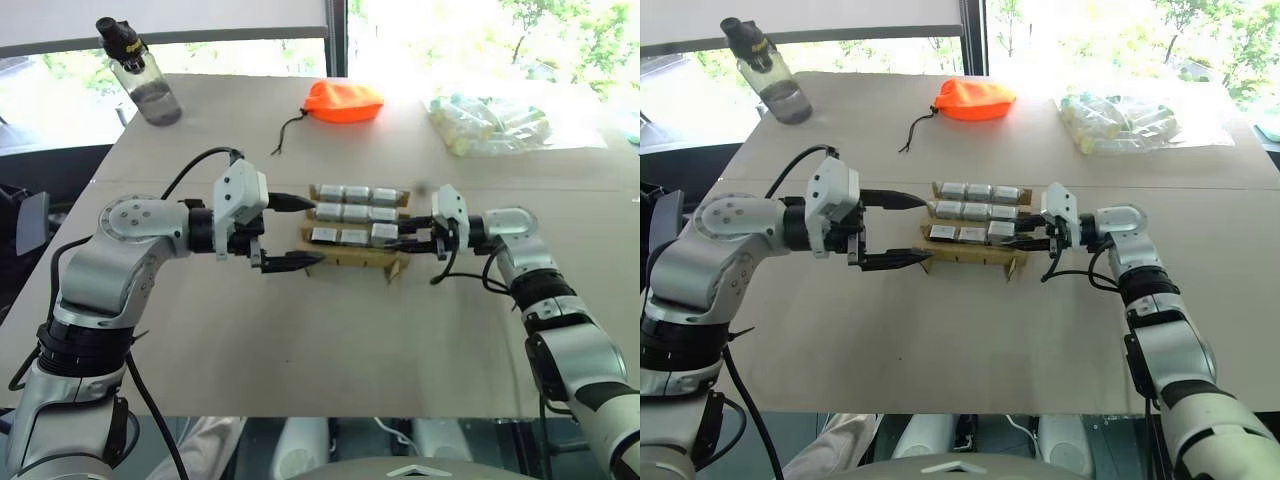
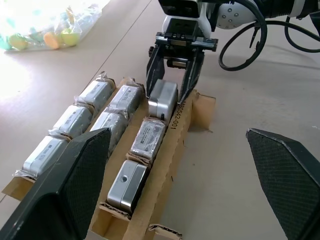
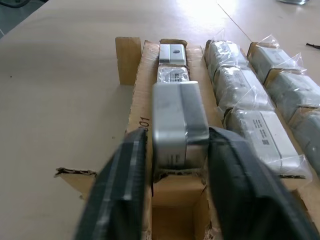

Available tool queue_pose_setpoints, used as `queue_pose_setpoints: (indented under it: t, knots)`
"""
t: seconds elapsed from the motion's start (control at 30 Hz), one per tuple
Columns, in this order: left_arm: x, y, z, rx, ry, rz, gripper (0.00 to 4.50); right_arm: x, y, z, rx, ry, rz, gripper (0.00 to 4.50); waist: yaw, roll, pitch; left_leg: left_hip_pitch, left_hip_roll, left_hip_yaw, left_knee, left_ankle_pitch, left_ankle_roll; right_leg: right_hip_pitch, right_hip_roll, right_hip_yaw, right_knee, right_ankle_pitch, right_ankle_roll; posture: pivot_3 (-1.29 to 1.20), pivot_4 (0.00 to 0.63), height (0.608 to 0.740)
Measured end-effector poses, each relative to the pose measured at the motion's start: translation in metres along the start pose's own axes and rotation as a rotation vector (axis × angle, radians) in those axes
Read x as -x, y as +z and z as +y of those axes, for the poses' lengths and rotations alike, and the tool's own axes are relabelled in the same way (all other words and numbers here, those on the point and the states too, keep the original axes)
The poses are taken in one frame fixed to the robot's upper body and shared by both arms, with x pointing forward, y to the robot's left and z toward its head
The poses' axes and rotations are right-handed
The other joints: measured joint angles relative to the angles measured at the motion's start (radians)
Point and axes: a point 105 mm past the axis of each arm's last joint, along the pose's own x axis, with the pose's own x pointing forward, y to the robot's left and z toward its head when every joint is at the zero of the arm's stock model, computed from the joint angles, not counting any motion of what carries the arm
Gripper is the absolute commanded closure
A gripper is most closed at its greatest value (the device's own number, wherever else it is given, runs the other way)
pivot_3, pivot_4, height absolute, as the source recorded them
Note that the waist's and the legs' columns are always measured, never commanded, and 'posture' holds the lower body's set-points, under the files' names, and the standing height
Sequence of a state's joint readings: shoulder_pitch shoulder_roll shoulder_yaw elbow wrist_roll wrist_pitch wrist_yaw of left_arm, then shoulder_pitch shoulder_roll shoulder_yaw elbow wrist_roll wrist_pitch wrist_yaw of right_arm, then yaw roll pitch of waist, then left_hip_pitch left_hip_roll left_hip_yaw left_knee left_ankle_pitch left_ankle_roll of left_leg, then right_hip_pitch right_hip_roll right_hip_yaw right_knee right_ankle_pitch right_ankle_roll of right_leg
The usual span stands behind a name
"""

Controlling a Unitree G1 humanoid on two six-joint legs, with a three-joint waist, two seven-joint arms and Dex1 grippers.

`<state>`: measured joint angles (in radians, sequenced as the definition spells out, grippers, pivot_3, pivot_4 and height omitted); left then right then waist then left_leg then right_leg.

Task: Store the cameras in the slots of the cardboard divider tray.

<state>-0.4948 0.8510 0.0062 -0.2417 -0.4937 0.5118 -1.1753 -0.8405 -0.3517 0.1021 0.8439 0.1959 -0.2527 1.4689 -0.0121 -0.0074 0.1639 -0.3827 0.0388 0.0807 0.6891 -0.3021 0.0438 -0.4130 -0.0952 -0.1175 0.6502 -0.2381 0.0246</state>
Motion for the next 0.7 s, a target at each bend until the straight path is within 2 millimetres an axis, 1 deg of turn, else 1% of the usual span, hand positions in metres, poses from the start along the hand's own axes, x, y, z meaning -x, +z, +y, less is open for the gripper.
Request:
queue_pose_setpoints:
  t: [0.07, 0.1, 0.17, 0.27, 0.37, 0.43, 0.5, 0.57, 0.6, 0.63, 0.7]
  knots:
    - [0.0, 0.0, 0.0, -0.001, 0.0, 0.0, 0.0, 0.0, 0.0, 0.001, 0.007, 0.008, -0.001, 0.29, -0.001, 0.0, 0.0, 0.0, 0.0, 0.0, 0.0, 0.0, 0.0, 0.0, 0.0, 0.0, 0.0, 0.0, 0.0, 0.0, 0.15, 0.726]
    - [0.0, 0.0, 0.0, -0.001, 0.0, -0.001, 0.0, 0.0, 0.001, 0.001, 0.011, 0.008, -0.002, 0.09, -0.001, 0.0, 0.0, 0.0, 0.0, 0.0, 0.0, 0.0, 0.0, 0.0, 0.0, 0.0, 0.0, 0.0, 0.0, 0.0, 0.15, 0.726]
    - [0.0, 0.001, 0.0, -0.002, 0.0, -0.001, 0.0, 0.0, 0.002, 0.0, 0.014, 0.004, -0.009, 0.09, -0.001, 0.0, 0.0, 0.001, 0.0, 0.0, 0.0, 0.0, 0.0, 0.0, 0.0, 0.0, 0.001, 0.0, 0.0, 0.0, 0.15, 0.726]
    - [0.0, 0.001, 0.0, -0.001, 0.001, -0.001, 0.0, 0.005, 0.01, -0.002, 0.028, -0.004, -0.029, 0.09, 0.0, 0.0, 0.0, 0.0, 0.0, 0.0, 0.0, 0.0, 0.0, 0.0, 0.0, 0.0, 0.001, 0.0, 0.0, 0.0, 0.15, 0.726]
    - [0.003, -0.003, 0.001, 0.013, 0.023, -0.002, 0.0, 0.021, 0.023, -0.001, 0.029, -0.038, -0.082, 0.09, 0.003, 0.0, 0.0, -0.001, 0.0, -0.001, 0.0, 0.0, 0.0, 0.0, 0.0, -0.001, -0.001, 0.0, 0.0, 0.0, 0.15, 0.726]
    - [0.008, -0.01, 0.0, 0.044, 0.06, -0.013, 0.0, 0.037, 0.026, 0.005, 0.011, -0.067, -0.105, 0.09, 0.005, 0.0, 0.0, -0.001, 0.0, -0.002, -0.001, 0.0, 0.0, 0.0, -0.001, -0.002, -0.002, 0.0, 0.0, 0.0, 0.15, 0.726]
    - [0.014, -0.021, -0.001, 0.085, 0.109, -0.014, 0.0, 0.055, 0.022, 0.015, -0.036, -0.106, -0.106, 0.09, 0.006, 0.0, 0.0, -0.002, 0.0, -0.003, -0.001, 0.0, 0.0, 0.0, -0.001, -0.003, -0.003, 0.0, 0.0, 0.0, 0.15, 0.726]
    - [0.021, -0.037, -0.007, 0.13, 0.166, -0.008, 0.0, 0.072, 0.018, 0.028, -0.082, -0.157, -0.117, 0.09, 0.006, 0.0, 0.0, -0.001, 0.0, -0.003, -0.002, 0.0, 0.0, 0.001, -0.001, -0.003, -0.004, 0.0, 0.0, 0.0, 0.15, 0.726]
    - [0.024, -0.05, -0.011, 0.159, 0.215, -0.002, 0.0, 0.085, 0.011, 0.037, -0.118, -0.205, -0.114, 0.09, 0.007, 0.0, 0.0, -0.001, 0.0, -0.003, -0.003, 0.0, 0.0, 0.002, -0.002, -0.003, -0.004, 0.0, 0.0, 0.0, 0.15, 0.726]
    - [0.026, -0.059, -0.014, 0.178, 0.247, 0.006, 0.0, 0.094, 0.006, 0.042, -0.143, -0.239, -0.108, 0.09, 0.008, 0.001, 0.0, 0.0, 0.0, -0.003, -0.003, 0.0, 0.0, 0.003, -0.002, -0.003, -0.004, 0.0, 0.0, 0.0, 0.15, 0.726]
    - [0.029, -0.084, -0.023, 0.213, 0.326, 0.05, 0.0, 0.113, -0.011, 0.057, -0.211, -0.326, -0.074, 0.09, 0.013, 0.001, 0.0, 0.0, 0.0, -0.003, -0.002, 0.0, 0.0, 0.003, -0.002, -0.003, -0.004, 0.0, 0.0, 0.0, 0.15, 0.726]
